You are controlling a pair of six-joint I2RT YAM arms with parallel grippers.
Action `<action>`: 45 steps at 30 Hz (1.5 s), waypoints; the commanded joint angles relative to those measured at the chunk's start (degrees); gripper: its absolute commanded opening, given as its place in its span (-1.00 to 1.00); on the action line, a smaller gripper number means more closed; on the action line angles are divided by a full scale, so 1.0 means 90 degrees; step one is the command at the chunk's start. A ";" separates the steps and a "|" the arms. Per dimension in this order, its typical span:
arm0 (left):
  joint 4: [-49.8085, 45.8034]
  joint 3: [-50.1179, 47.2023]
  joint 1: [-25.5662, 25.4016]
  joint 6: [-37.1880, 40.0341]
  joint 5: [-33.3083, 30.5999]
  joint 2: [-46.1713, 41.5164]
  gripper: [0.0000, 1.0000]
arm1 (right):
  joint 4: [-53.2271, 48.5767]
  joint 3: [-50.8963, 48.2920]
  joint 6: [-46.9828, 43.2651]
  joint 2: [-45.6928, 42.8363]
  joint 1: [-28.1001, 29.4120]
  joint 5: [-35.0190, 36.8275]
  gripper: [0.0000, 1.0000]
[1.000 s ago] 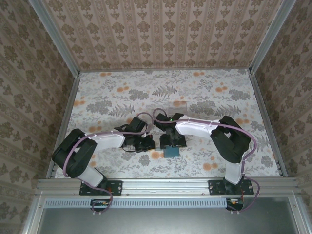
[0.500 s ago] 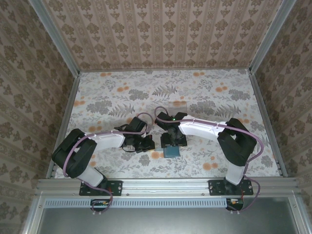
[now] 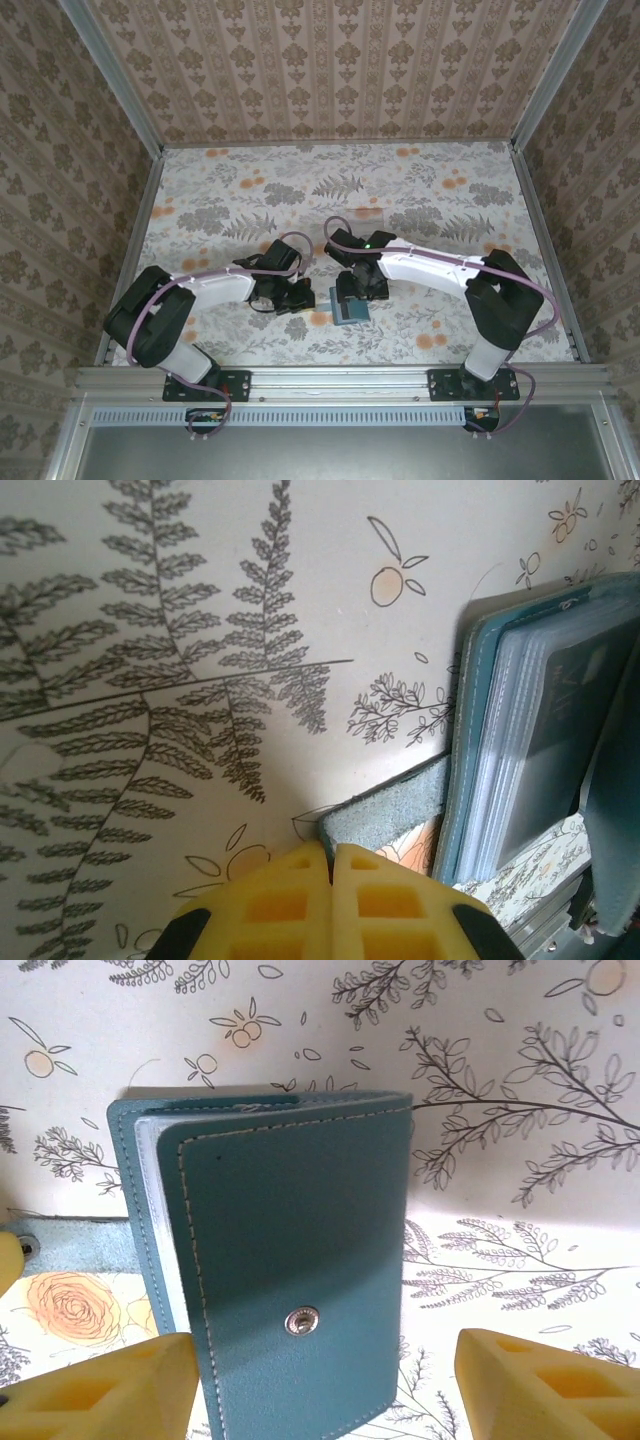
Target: Take the credit cards out of the card holder
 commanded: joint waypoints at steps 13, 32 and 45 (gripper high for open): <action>-0.0712 0.0365 0.0077 0.0228 -0.0372 -0.0158 -0.93 | -0.0057 -0.0825 -0.0355 -0.0922 -0.0733 -0.0105 -0.13; -0.1947 0.1391 -0.0173 0.0634 -0.0956 -0.0221 -0.61 | 0.0537 -0.1625 -0.0517 -0.0790 -0.1146 -0.0243 -0.17; -0.2434 0.2304 -0.0640 0.0561 -0.1248 -0.0259 -0.39 | 0.0584 -0.1771 -0.0526 -0.0657 -0.1144 -0.0050 -0.15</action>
